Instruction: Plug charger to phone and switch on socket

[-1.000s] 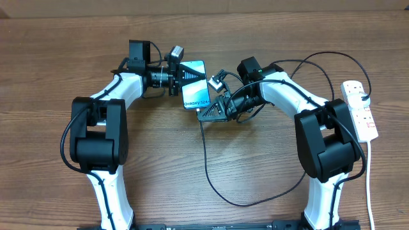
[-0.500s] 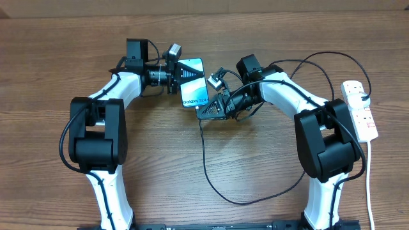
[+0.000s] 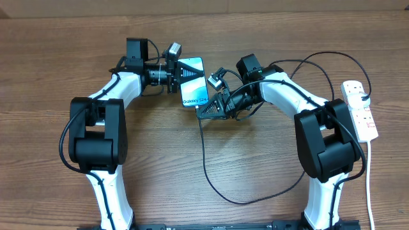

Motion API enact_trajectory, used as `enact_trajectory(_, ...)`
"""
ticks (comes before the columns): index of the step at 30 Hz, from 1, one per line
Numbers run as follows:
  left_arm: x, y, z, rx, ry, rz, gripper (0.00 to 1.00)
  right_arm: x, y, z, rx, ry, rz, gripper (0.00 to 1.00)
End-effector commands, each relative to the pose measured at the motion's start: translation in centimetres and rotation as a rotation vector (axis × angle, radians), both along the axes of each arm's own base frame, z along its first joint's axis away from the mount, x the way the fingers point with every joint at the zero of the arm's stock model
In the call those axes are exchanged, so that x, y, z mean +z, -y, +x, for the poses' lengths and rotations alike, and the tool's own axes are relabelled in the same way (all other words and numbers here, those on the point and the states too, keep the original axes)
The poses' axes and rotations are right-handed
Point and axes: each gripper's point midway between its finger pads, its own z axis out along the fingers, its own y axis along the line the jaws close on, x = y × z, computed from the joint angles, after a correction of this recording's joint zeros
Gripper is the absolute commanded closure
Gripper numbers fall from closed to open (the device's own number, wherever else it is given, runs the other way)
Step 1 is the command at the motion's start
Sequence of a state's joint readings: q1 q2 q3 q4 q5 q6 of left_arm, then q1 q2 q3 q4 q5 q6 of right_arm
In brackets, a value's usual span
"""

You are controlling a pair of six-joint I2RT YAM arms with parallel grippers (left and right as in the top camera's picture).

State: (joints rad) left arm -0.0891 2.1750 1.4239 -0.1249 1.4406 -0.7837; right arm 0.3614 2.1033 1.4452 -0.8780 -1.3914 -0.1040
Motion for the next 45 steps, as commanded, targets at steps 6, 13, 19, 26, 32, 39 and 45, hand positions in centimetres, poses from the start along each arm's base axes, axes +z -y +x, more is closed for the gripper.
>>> enact_trajectory(6, 2.98, 1.07, -1.15, -0.071, 0.052, -0.059, 0.96, 0.81, -0.24, 0.02, 0.007, -0.012, 0.054, 0.96)
enact_trajectory(13, 3.01, 1.07, -1.16, -0.071, 0.052, -0.06, 0.96, 0.8, -0.23, 0.05, 0.007, -0.01, 0.053, 0.96)
enact_trajectory(19, 3.01, 1.07, -1.16, -0.069, 0.024, -0.058, 0.96, 0.79, -0.26, 0.0, 0.008, -0.012, 0.052, 0.96)
enact_trajectory(26, 3.24, 1.07, -1.4, -0.082, 0.012, -0.072, 0.96, 0.73, -0.25, -0.01, 0.007, -0.014, 0.048, 0.96)
enact_trajectory(32, 3.33, 1.34, -1.62, -0.093, 0.012, -0.077, 0.96, 0.72, -0.25, -0.01, 0.007, -0.013, 0.048, 0.96)
enact_trajectory(39, 3.33, 1.77, -1.86, -0.103, 0.012, -0.077, 0.96, 0.54, -0.24, 0.02, 0.006, -0.009, 0.038, 0.96)
enact_trajectory(45, 3.39, 1.88, -1.97, -0.109, 0.011, -0.08, 0.96, 0.54, -0.2, 0.06, 0.005, -0.008, 0.038, 0.96)
